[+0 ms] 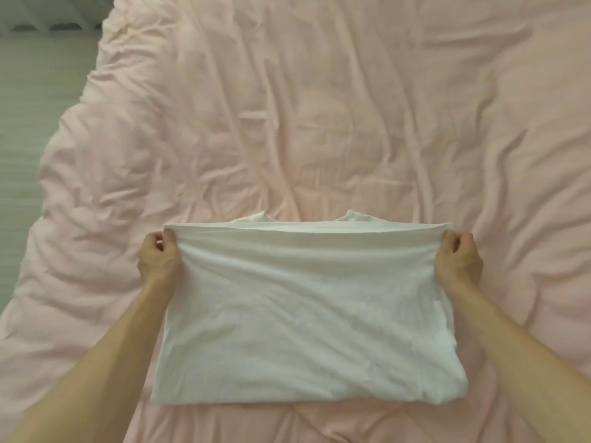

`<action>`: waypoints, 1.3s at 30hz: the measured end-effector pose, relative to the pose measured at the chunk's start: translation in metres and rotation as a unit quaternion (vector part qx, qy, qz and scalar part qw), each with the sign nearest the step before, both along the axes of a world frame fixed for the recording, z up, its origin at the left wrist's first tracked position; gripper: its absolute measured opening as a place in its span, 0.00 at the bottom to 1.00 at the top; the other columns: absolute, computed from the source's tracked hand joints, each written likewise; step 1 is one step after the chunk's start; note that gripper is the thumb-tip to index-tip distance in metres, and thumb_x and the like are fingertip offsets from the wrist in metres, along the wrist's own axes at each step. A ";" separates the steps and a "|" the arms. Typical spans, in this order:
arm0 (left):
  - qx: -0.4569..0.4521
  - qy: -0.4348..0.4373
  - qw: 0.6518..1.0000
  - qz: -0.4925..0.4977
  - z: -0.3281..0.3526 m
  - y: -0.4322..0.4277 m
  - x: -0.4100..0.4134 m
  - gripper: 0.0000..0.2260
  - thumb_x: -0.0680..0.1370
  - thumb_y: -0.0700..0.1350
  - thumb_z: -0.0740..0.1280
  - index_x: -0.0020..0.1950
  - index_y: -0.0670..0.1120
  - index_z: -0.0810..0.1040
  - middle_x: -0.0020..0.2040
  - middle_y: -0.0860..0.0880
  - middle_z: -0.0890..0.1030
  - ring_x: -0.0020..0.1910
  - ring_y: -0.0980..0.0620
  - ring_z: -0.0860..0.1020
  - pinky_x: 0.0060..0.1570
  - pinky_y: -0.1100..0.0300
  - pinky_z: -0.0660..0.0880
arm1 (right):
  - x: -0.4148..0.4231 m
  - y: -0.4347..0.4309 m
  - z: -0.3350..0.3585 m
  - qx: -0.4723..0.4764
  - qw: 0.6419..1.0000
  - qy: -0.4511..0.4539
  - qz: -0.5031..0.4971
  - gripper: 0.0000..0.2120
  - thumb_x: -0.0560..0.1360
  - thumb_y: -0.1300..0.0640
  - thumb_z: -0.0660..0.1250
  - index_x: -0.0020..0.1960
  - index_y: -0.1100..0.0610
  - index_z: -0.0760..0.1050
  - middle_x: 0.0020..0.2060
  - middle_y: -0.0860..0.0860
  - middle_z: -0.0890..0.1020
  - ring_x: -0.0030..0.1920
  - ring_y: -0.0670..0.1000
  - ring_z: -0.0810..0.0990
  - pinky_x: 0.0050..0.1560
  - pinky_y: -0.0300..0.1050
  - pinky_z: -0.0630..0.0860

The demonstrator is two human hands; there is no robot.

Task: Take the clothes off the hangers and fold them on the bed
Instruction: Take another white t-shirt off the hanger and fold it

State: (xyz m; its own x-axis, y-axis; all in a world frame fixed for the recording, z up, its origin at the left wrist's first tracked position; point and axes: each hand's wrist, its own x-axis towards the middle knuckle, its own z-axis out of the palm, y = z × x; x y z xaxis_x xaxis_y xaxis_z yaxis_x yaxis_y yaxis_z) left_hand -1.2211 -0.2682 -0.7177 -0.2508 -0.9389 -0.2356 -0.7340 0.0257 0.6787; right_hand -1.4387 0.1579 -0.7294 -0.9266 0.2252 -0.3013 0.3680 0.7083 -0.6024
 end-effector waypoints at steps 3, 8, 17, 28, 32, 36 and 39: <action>-0.001 -0.023 1.000 -0.018 -0.011 -0.005 -0.002 0.17 0.83 0.59 0.57 0.51 0.45 0.73 0.45 0.46 0.77 0.46 0.45 0.74 0.47 0.53 0.68 | -0.007 -0.005 -0.006 0.022 1.000 -0.001 0.005 0.14 0.84 0.48 0.53 0.51 0.58 0.69 0.45 0.58 0.78 0.50 0.62 0.76 0.49 0.51 0.67; 0.008 -0.106 0.993 -0.054 -0.014 -0.009 -0.013 0.16 0.81 0.57 0.60 0.55 0.46 0.77 0.50 0.46 0.79 0.53 0.41 0.77 0.53 0.49 0.70 | -0.018 -0.017 -0.009 0.069 0.996 -0.054 0.031 0.15 0.82 0.48 0.56 0.56 0.59 0.72 0.55 0.62 0.81 0.57 0.64 0.77 0.55 0.53 0.70; 0.000 -0.037 0.997 -0.063 -0.007 -0.017 -0.026 0.14 0.82 0.54 0.62 0.52 0.44 0.78 0.46 0.46 0.79 0.47 0.45 0.76 0.50 0.50 0.70 | -0.029 -0.027 0.000 0.016 0.999 -0.008 0.026 0.16 0.83 0.50 0.59 0.59 0.62 0.74 0.55 0.62 0.81 0.57 0.62 0.77 0.53 0.48 0.68; -0.059 -0.048 0.992 -0.099 0.001 -0.002 -0.029 0.18 0.81 0.57 0.62 0.68 0.51 0.73 0.57 0.47 0.78 0.62 0.40 0.74 0.62 0.47 0.70 | -0.006 -0.035 -0.007 0.087 0.993 0.084 0.008 0.20 0.78 0.50 0.62 0.65 0.62 0.71 0.62 0.61 0.77 0.63 0.65 0.74 0.60 0.57 0.70; -0.232 -0.148 0.919 -0.283 -0.005 0.063 -0.011 0.32 0.78 0.62 0.58 0.80 0.49 0.60 0.79 0.45 0.62 0.78 0.43 0.60 0.73 0.40 0.56 | 0.069 -0.072 -0.001 0.143 0.943 0.217 0.210 0.24 0.78 0.48 0.62 0.68 0.61 0.73 0.69 0.60 0.74 0.70 0.62 0.70 0.65 0.59 0.68; -0.206 -0.160 0.835 -0.484 -0.020 0.163 0.018 0.31 0.81 0.62 0.52 0.82 0.53 0.55 0.83 0.50 0.50 0.81 0.48 0.49 0.77 0.41 0.44 | 0.158 -0.111 -0.006 0.142 0.883 0.158 0.419 0.27 0.81 0.46 0.55 0.78 0.52 0.64 0.79 0.54 0.60 0.80 0.54 0.56 0.75 0.63 0.56; -0.174 -0.216 0.826 -0.490 -0.036 0.163 0.051 0.28 0.81 0.63 0.48 0.82 0.60 0.49 0.82 0.55 0.44 0.81 0.49 0.45 0.75 0.38 0.45 | 0.154 -0.081 -0.026 0.219 0.866 0.083 0.443 0.30 0.81 0.41 0.49 0.81 0.47 0.53 0.81 0.49 0.50 0.81 0.51 0.47 0.77 0.64 0.48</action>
State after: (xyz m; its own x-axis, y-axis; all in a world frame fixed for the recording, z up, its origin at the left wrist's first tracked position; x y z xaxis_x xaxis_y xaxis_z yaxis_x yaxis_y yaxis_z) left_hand -1.1706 -0.1053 -0.7532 -0.8943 -0.3642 -0.2600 -0.4163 0.8903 0.1847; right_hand -1.2849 0.0767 -0.7557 -0.8164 -0.5365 -0.2136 -0.5015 0.8422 -0.1981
